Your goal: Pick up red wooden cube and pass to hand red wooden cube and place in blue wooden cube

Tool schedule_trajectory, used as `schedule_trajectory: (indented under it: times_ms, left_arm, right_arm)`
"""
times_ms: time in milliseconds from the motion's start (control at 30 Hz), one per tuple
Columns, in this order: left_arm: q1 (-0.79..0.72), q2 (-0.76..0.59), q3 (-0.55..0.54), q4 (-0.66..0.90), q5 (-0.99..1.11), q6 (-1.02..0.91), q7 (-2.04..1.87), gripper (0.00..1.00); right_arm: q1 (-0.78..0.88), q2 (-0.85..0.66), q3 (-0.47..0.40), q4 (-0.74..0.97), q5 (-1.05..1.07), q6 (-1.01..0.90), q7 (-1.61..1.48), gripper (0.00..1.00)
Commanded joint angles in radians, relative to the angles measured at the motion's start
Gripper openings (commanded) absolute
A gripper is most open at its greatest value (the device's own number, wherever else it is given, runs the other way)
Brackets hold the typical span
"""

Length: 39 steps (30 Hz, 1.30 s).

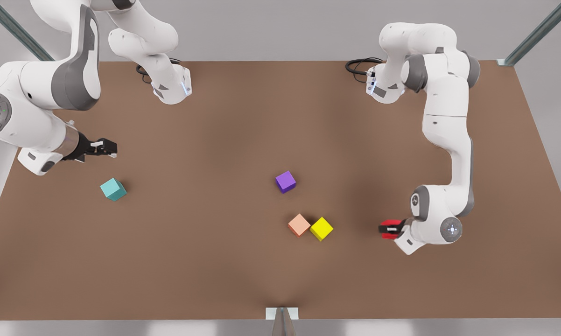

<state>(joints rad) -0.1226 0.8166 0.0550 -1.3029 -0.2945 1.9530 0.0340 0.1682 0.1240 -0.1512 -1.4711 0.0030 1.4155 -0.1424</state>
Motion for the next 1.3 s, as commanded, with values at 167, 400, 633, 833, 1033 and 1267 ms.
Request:
schedule_trajectory:
  times_ms: [167, 400, 633, 833, 1033, 1267]
  left_arm:
    - [0.006, -0.002, -0.26, 0.209, -0.43, -0.419, -0.252, 0.52]
    - [0.001, 0.19, -0.477, 0.208, -0.907, 0.0, 0.145, 0.51]
    - [-0.025, 0.231, -0.555, 0.209, -0.907, 0.139, 0.291, 0.51]
    - [-0.026, 0.231, -0.557, 0.208, -0.907, 0.144, 0.316, 0.51]
    - [-0.029, 0.237, -0.557, 0.209, -0.907, 0.153, 0.336, 0.51]
    - [-0.034, 0.236, -0.558, 0.208, -0.907, 0.167, 0.336, 0.51]
  right_arm:
    - [0.05, 0.222, 0.005, -0.025, 0.775, -0.176, -0.227, 1.0]
    - [0.06, 0.634, 0.009, 0.255, 1.269, 0.006, -1.107, 1.0]
    - [0.082, 0.714, 0.033, 0.256, 1.454, 0.273, -1.879, 1.0]
    - [0.103, 0.729, 0.065, 0.239, 1.529, 0.264, -1.929, 1.0]
    - [0.146, 0.758, 0.075, 0.238, 1.566, 0.266, -1.929, 1.0]
    - [0.165, 0.781, 0.088, 0.238, 1.612, 0.272, -1.919, 1.0]
